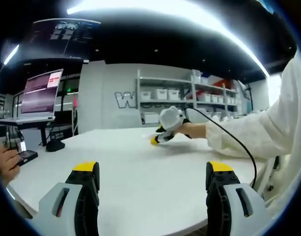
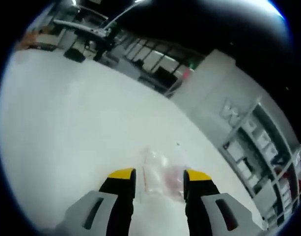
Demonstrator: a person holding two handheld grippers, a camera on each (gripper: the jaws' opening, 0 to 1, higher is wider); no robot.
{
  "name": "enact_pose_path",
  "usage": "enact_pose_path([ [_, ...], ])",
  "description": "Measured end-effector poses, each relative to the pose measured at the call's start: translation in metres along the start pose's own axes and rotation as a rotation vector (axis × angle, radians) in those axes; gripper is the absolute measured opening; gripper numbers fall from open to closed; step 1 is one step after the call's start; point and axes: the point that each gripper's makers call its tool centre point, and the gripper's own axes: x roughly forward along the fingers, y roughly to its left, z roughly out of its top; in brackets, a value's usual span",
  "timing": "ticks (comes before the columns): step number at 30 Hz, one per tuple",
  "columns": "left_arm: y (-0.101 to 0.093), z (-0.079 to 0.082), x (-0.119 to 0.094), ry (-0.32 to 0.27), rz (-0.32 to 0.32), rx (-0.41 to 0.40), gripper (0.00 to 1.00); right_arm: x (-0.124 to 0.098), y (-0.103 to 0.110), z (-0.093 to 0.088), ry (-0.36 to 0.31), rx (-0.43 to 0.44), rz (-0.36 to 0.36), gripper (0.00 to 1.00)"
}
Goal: Open the resealable bag by pulling the two sides of the seal apart until the entire bag opening is separated and visibly accessible.
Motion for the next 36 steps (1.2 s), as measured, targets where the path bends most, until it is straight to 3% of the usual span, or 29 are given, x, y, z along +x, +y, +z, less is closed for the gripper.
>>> enact_pose_path([
  [8,0.003,-0.002,0.0,0.001,0.006,0.0,0.88,0.004,-0.001,0.0,0.003,0.006,-0.002,0.32],
  [12,0.003,-0.004,0.0,0.006,0.006,0.0,0.88,0.007,-0.003,0.001,-0.015,0.063,-0.001,0.31],
  [24,0.004,-0.007,0.0,0.011,0.008,-0.003,0.88,0.009,0.002,-0.003,-0.006,0.064,0.013,0.26],
  [36,0.004,-0.008,0.001,0.019,0.008,-0.001,0.88,0.008,0.008,-0.004,-0.039,0.176,0.044,0.19],
])
